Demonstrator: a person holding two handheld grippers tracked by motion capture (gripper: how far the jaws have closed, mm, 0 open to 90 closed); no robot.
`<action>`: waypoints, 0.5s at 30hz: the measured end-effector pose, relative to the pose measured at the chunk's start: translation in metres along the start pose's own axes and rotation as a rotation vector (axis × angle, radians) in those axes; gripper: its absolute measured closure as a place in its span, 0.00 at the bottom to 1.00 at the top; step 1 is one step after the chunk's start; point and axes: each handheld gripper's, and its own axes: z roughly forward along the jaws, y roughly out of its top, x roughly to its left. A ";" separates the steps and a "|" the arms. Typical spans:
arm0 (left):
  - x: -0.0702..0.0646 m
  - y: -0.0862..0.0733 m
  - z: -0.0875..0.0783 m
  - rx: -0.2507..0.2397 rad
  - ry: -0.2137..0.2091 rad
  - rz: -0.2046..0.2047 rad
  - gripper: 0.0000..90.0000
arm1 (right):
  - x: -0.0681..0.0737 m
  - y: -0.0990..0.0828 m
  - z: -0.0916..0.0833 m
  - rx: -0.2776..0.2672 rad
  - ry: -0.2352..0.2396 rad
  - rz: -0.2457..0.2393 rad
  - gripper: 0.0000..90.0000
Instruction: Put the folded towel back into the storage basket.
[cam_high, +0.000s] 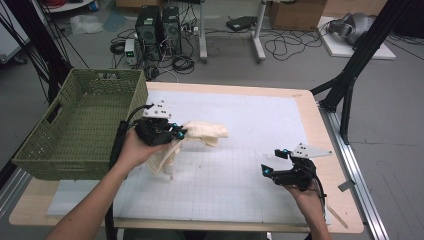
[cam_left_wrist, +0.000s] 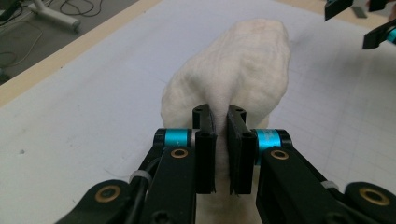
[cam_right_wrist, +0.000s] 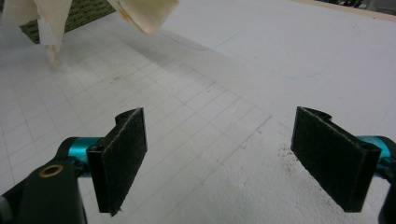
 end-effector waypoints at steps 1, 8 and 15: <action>0.002 0.000 -0.003 0.000 0.000 0.004 0.92 | 0.000 0.000 0.000 -0.001 0.000 0.000 0.19; 0.012 -0.001 -0.019 -0.032 -0.029 0.002 0.92 | 0.001 -0.001 0.001 -0.002 -0.003 -0.002 0.16; 0.022 0.001 -0.034 -0.046 -0.029 -0.003 0.92 | 0.001 -0.001 0.002 0.004 -0.004 0.001 0.15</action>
